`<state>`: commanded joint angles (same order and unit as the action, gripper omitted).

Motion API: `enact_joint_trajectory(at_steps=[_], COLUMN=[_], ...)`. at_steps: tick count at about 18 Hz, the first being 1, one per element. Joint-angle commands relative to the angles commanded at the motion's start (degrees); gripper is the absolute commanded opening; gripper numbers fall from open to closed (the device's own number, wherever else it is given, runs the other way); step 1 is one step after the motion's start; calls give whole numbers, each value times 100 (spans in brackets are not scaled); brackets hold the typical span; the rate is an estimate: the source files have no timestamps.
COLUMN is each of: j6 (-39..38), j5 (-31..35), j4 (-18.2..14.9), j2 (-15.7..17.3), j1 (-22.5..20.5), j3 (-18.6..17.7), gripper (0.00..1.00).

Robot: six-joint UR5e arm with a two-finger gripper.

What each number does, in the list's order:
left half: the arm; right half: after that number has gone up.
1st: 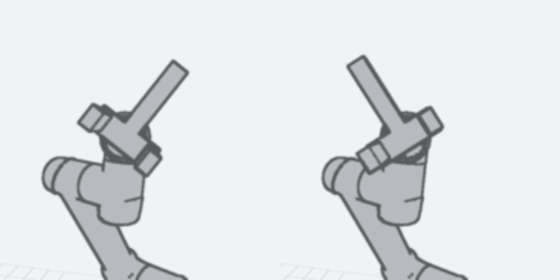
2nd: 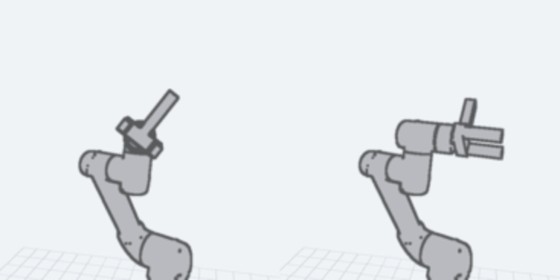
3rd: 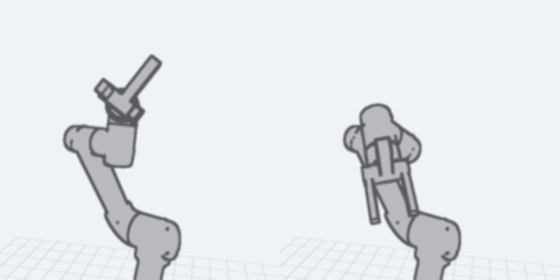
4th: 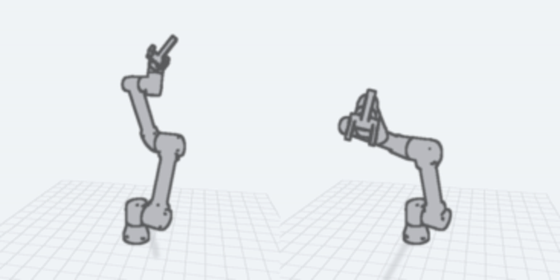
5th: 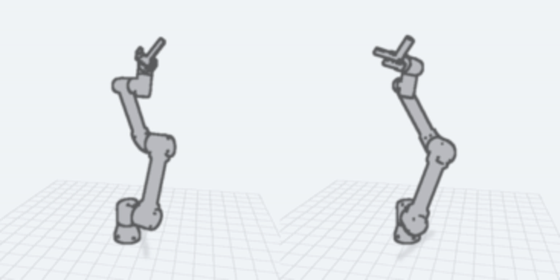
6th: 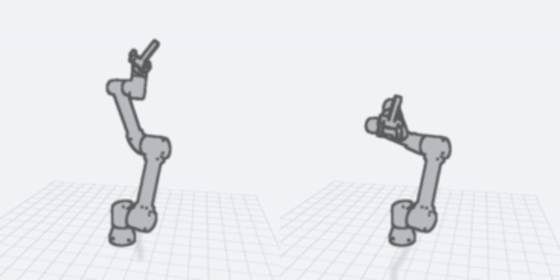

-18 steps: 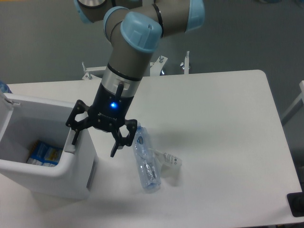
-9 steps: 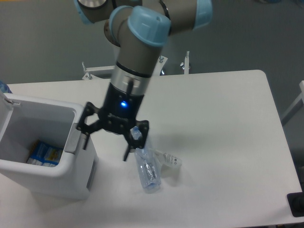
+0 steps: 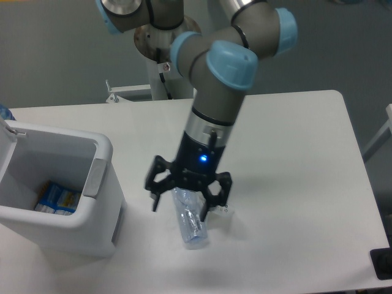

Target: Open the trash can

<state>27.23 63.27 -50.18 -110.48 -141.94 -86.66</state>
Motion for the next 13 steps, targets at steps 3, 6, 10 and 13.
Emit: enact_joint_trajectory(at_steps=[3, 6, 10, 13], j6=[256, 283, 940, 1354], j5=[474, 1098, 1837, 2153], j4=[-18, -44, -132, -324], j2=[-70, -220, -264, -308], j1=[-36, -53, -44, -36], j3=[-9, 70, 53, 79], gripper=[100, 100, 100, 100])
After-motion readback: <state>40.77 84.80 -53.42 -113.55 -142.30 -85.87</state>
